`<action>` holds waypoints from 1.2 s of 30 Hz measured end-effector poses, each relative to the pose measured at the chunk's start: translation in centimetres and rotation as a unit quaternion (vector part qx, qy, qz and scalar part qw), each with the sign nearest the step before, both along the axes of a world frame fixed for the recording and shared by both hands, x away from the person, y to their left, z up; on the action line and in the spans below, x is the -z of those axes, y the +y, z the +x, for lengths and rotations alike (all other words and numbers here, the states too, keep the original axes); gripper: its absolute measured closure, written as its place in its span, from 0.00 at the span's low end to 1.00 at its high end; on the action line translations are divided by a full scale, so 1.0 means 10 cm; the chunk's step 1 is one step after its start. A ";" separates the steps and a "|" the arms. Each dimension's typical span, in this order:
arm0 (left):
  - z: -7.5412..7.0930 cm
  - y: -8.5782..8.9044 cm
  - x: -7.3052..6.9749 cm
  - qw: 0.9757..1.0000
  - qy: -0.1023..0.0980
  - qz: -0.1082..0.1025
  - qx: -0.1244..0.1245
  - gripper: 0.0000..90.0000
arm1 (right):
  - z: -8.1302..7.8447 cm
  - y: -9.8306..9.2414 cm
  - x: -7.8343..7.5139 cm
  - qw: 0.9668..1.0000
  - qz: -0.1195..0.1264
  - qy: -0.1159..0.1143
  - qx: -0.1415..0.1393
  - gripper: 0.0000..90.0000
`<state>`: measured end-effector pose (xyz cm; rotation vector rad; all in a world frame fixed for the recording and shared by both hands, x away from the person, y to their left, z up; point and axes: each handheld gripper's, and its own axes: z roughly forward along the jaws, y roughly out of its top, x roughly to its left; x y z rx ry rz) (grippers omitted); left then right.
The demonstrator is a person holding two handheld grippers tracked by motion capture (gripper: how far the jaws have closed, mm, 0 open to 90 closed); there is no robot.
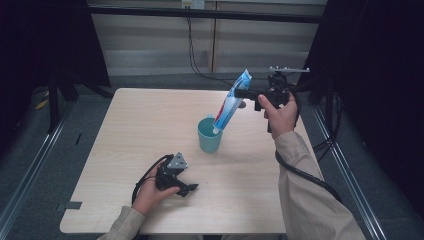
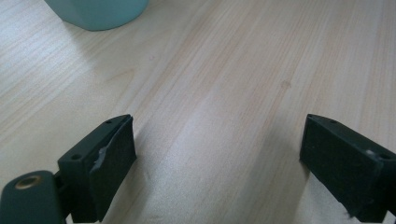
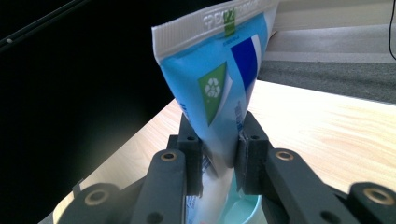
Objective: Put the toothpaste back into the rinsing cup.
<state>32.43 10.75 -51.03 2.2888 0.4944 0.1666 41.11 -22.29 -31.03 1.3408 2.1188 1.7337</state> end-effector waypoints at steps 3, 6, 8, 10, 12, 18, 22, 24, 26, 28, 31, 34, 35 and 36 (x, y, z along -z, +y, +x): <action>0.00 0.00 0.00 1.000 0.000 0.000 0.000 0.11 | 0.02 0.01 -0.01 1.000 -0.004 -0.002 0.004 0.84; 0.00 0.00 0.00 1.000 0.000 -0.001 0.000 0.11 | 0.04 0.02 -0.02 1.000 -0.008 -0.005 0.009 0.84; 0.00 0.00 0.00 1.000 0.000 -0.001 0.000 0.11 | 0.05 0.03 -0.02 1.000 -0.009 -0.007 0.013 0.84; 0.00 0.00 0.00 1.000 0.000 -0.001 0.000 0.11 | 0.06 0.04 -0.02 1.000 -0.010 -0.008 0.015 0.84; 0.00 0.00 0.00 1.000 0.000 -0.001 0.000 0.11 | 0.07 0.04 -0.02 1.000 -0.010 -0.011 0.020 0.84; 0.00 0.00 0.00 1.000 0.000 -0.001 0.000 0.11 | 0.13 0.06 0.02 0.999 -0.014 -0.013 0.033 0.84; 0.00 0.00 0.00 1.000 0.000 -0.001 0.000 0.11 | 0.15 0.10 0.04 0.999 -0.019 -0.013 0.039 0.84; 0.00 0.00 0.00 1.000 0.000 0.000 0.002 0.11 | 0.16 0.11 0.06 0.999 -0.020 -0.011 0.042 0.84; 0.00 0.00 0.00 1.000 0.001 0.000 0.003 0.11 | 0.17 0.12 0.09 0.999 -0.022 -0.014 0.043 0.84; 0.00 0.00 0.00 1.000 0.001 0.000 0.003 0.11 | 0.17 0.12 0.11 0.999 -0.024 -0.010 0.045 0.84; 0.00 0.00 0.00 1.000 0.001 0.000 0.003 0.11 | 0.19 0.12 0.15 0.999 -0.023 -0.008 0.048 0.84; 0.00 0.00 0.00 1.000 0.001 0.000 0.003 0.11 | 0.20 0.14 0.19 0.998 -0.026 -0.013 0.051 0.84; 0.00 0.00 0.00 1.000 0.001 0.000 0.003 0.11 | 0.21 0.14 0.21 0.998 -0.028 -0.012 0.051 0.84; 0.00 0.00 0.00 1.000 0.001 0.000 0.003 0.11 | 0.21 0.15 0.23 0.998 -0.031 -0.012 0.054 0.84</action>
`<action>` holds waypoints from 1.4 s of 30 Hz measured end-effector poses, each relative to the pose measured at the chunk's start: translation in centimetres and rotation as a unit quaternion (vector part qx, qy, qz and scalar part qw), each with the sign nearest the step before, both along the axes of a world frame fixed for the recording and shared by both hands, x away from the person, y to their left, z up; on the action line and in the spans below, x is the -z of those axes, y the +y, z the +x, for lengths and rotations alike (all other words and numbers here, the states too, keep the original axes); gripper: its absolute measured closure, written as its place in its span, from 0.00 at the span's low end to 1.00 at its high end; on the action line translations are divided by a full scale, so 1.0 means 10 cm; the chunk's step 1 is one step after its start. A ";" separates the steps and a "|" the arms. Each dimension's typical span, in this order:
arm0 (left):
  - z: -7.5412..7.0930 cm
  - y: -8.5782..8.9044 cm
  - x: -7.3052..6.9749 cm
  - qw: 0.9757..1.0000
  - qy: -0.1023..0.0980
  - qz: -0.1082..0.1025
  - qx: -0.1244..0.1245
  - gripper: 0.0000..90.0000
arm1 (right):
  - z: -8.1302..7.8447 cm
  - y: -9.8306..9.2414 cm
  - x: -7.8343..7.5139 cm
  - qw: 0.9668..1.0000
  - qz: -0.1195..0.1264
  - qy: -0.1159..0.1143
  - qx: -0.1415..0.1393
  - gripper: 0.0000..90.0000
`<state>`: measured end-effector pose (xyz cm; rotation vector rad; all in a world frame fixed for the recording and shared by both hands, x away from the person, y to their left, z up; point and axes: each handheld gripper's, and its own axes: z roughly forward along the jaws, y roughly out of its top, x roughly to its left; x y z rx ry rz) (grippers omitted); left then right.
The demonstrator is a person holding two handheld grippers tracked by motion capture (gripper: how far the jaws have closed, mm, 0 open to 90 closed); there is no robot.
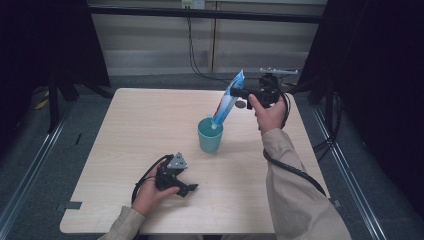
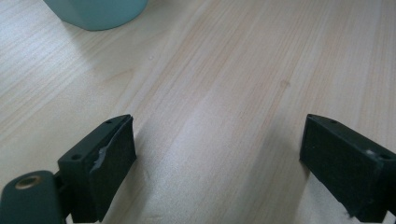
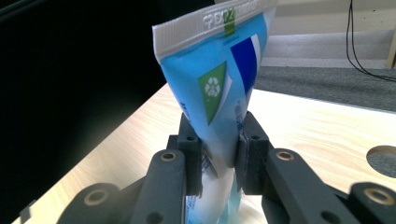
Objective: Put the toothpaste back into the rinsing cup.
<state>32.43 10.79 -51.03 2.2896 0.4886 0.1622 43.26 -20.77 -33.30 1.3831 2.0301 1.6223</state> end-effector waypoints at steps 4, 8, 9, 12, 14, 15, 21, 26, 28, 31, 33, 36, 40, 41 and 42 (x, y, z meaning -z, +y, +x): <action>0.00 0.00 0.00 1.000 0.000 0.000 0.000 0.11 | 0.01 0.02 0.06 1.000 -0.004 0.002 0.003 0.84; 0.00 0.00 0.00 1.000 0.000 0.000 0.001 0.11 | 0.02 0.03 0.10 1.000 -0.006 0.007 0.004 0.83; 0.00 0.00 0.00 1.000 0.000 0.000 0.001 0.11 | 0.02 0.03 0.12 1.000 -0.006 0.007 0.005 0.83; 0.00 0.00 0.00 1.000 0.000 0.000 0.000 0.11 | 0.03 0.04 0.15 1.000 -0.005 0.009 0.005 0.83; 0.00 0.00 0.00 1.000 0.000 0.000 0.001 0.11 | 0.03 0.05 0.17 1.000 -0.006 0.009 0.006 0.83; 0.00 0.00 0.00 1.000 0.000 0.000 0.001 0.11 | 0.03 0.05 0.18 1.000 -0.007 0.009 0.005 0.83; 0.00 0.00 0.00 1.000 0.001 -0.002 -0.001 0.11 | 0.04 0.09 0.24 1.000 -0.006 0.010 0.002 0.83; 0.00 0.00 0.00 1.000 0.001 -0.002 -0.001 0.11 | 0.04 0.13 0.27 1.000 -0.009 0.010 0.001 0.83; 0.00 0.00 0.00 1.000 0.001 -0.002 -0.001 0.11 | 0.03 0.15 0.29 1.000 -0.012 0.010 0.000 0.83; 0.00 0.00 0.00 1.000 0.001 -0.002 0.000 0.11 | 0.03 0.16 0.32 1.000 -0.013 0.011 0.001 0.83; 0.00 0.00 0.00 1.000 0.001 -0.002 0.000 0.11 | 0.03 0.16 0.34 1.000 -0.014 0.012 0.000 0.83; 0.00 0.00 0.00 1.000 0.001 -0.002 0.000 0.11 | 0.02 0.17 0.36 1.000 -0.018 0.015 -0.001 0.83; 0.00 0.00 0.00 1.000 0.001 -0.002 0.000 0.11 | 0.02 0.18 0.39 1.000 -0.017 0.017 0.000 0.83; 0.00 0.00 0.00 1.000 0.001 -0.002 0.000 0.11 | 0.02 0.19 0.40 1.000 -0.018 0.018 0.000 0.83; 0.00 0.00 0.00 1.000 0.001 -0.001 0.000 0.11 | 0.02 0.20 0.41 1.000 -0.018 0.017 -0.001 0.83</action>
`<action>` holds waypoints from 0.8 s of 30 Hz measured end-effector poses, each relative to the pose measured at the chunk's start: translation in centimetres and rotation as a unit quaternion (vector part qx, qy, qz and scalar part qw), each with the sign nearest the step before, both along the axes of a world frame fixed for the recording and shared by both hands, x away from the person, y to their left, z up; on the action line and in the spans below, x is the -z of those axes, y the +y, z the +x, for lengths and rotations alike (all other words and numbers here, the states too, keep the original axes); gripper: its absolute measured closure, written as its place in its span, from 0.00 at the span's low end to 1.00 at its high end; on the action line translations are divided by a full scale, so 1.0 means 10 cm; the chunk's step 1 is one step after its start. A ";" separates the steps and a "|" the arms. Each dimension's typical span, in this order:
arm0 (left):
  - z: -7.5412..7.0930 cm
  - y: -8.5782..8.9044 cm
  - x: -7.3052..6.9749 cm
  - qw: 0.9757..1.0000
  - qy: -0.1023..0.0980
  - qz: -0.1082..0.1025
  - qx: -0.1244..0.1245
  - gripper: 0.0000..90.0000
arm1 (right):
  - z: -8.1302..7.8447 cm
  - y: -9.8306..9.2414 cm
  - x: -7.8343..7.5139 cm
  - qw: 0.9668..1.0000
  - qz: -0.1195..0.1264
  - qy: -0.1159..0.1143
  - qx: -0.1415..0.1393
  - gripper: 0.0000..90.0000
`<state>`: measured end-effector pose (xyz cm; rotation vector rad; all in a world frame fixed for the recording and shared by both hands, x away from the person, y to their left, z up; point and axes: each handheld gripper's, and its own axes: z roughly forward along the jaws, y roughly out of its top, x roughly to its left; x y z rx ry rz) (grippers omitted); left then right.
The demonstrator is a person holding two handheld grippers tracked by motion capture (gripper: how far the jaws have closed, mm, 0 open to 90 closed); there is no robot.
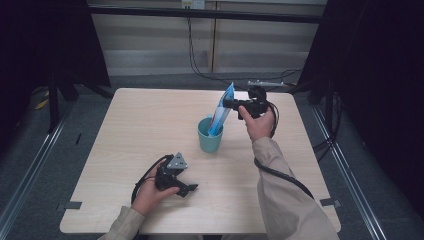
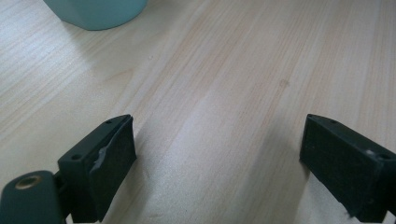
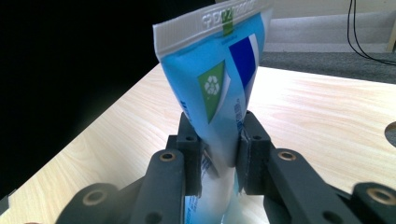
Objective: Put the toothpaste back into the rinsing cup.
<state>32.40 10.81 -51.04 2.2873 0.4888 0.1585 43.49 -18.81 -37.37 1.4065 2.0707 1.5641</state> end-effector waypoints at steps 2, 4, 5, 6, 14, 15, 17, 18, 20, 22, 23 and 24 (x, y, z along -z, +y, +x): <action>0.00 0.00 0.00 1.000 0.000 0.000 0.000 0.11 | 0.00 0.02 0.01 1.000 -0.001 0.001 0.000 0.82; 0.00 0.00 0.00 1.000 0.000 0.000 0.000 0.11 | 0.00 0.03 0.03 1.000 -0.001 0.002 0.001 0.82; 0.00 0.00 0.00 1.000 0.000 0.000 0.000 0.11 | 0.00 0.03 0.04 1.000 0.000 0.003 0.002 0.82; 0.00 0.00 0.00 1.000 0.000 0.000 0.000 0.11 | 0.00 0.04 0.04 1.000 0.000 0.004 0.002 0.82; 0.00 0.00 0.00 1.000 0.000 0.000 0.000 0.11 | 0.00 0.08 0.08 1.000 -0.006 0.006 -0.003 0.82; 0.00 0.00 0.00 1.000 0.000 0.000 0.000 0.11 | 0.00 0.09 0.09 1.000 -0.007 0.006 -0.001 0.82; 0.00 0.00 0.00 1.000 0.000 0.000 0.000 0.11 | 0.00 0.09 0.10 1.000 -0.005 0.007 0.000 0.82; 0.00 0.00 0.00 1.000 0.000 0.000 0.000 0.11 | 0.00 0.09 0.11 1.000 -0.005 0.008 0.001 0.82; 0.00 0.00 0.00 1.000 0.000 0.000 0.000 0.11 | 0.00 0.09 0.13 1.000 -0.004 0.010 0.000 0.82; 0.00 0.00 0.00 1.000 0.000 0.000 0.000 0.11 | 0.00 0.09 0.15 1.000 -0.006 0.011 0.001 0.82; 0.00 0.00 0.00 1.000 -0.001 -0.001 -0.001 0.11 | 0.00 0.09 0.15 1.000 -0.008 0.010 0.002 0.82; 0.00 0.00 0.00 1.000 -0.001 -0.001 -0.001 0.11 | 0.00 0.09 0.15 1.000 -0.006 0.011 0.002 0.82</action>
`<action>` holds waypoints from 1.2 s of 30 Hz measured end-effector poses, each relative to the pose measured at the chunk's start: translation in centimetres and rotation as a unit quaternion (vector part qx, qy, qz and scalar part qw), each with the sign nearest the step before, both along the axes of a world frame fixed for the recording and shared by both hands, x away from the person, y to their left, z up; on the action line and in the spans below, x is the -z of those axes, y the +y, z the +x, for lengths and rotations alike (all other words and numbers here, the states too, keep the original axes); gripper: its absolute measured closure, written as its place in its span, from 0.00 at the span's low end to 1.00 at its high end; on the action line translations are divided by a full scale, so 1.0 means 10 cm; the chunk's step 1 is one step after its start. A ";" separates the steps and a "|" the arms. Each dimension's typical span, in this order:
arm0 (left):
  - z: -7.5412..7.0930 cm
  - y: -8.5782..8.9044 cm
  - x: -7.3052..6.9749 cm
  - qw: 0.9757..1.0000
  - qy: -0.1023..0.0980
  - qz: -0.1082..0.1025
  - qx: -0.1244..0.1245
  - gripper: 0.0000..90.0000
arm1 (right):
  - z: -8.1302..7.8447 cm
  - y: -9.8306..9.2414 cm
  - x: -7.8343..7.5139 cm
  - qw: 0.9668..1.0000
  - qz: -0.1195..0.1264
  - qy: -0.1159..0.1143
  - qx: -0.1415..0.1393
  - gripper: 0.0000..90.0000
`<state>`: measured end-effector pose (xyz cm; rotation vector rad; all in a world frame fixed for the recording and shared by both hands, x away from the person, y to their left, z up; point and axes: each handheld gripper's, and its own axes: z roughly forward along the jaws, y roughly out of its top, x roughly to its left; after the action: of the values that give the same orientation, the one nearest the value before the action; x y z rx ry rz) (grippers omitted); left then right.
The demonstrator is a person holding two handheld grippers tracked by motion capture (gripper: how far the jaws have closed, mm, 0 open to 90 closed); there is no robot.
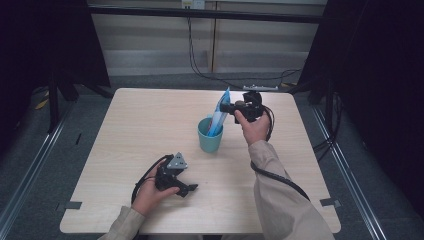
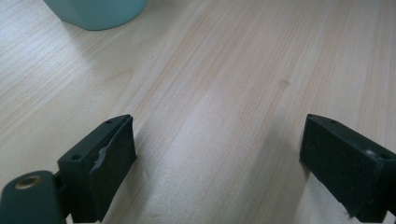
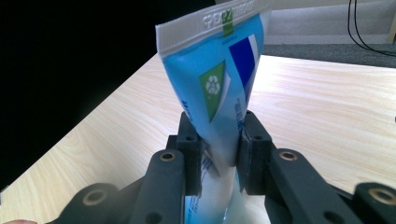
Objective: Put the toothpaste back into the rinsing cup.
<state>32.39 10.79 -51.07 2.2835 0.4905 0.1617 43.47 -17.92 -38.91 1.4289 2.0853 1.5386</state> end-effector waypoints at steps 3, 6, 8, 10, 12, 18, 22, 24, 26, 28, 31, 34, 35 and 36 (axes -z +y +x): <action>0.00 0.00 0.00 1.000 0.000 0.000 0.000 0.11 | 0.00 0.01 0.01 1.000 0.000 0.001 0.000 0.82; 0.00 0.00 0.00 1.000 0.000 0.000 0.000 0.11 | -0.01 0.03 0.02 1.000 0.000 0.002 -0.001 0.82; 0.00 0.00 0.00 1.000 -0.001 0.000 0.000 0.11 | -0.01 0.03 0.04 1.000 0.001 0.002 -0.001 0.82; 0.00 0.00 0.00 1.000 0.000 0.000 0.000 0.11 | -0.01 0.04 0.05 1.000 0.000 0.005 -0.002 0.82; 0.00 0.00 0.00 1.000 0.000 0.000 0.000 0.11 | -0.01 0.05 0.07 1.000 -0.002 0.007 -0.002 0.82; 0.00 0.00 0.00 1.000 0.000 0.000 0.000 0.11 | -0.02 0.05 0.12 1.000 0.002 0.010 0.001 0.82; 0.00 0.00 0.00 1.000 0.000 0.000 0.000 0.11 | -0.02 0.07 0.14 1.000 0.001 0.011 0.001 0.82; 0.00 0.00 0.00 1.000 0.000 0.000 0.000 0.11 | -0.03 0.07 0.16 1.000 0.001 0.013 0.000 0.82; 0.00 0.00 0.00 1.000 -0.001 0.000 0.000 0.11 | -0.03 0.07 0.16 1.000 0.002 0.011 0.000 0.82; 0.00 0.00 0.00 1.000 0.000 0.000 0.000 0.11 | -0.03 0.07 0.16 1.000 0.004 0.011 0.001 0.82; 0.00 0.00 0.00 1.000 -0.001 0.000 0.000 0.11 | -0.04 0.06 0.16 1.000 0.003 0.013 0.004 0.81; 0.00 0.00 0.00 1.000 -0.001 0.000 0.000 0.11 | -0.04 0.05 0.17 1.000 0.003 0.013 0.005 0.81; 0.00 0.00 0.00 1.000 -0.001 0.000 0.000 0.11 | -0.04 0.04 0.17 1.000 0.004 0.015 0.005 0.80; 0.00 0.00 0.00 1.000 -0.001 0.000 0.000 0.11 | -0.04 0.04 0.17 1.000 0.006 0.016 0.005 0.80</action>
<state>32.39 10.79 -51.07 2.2827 0.4906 0.1637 43.08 -17.55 -40.64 1.4752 2.0879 1.5366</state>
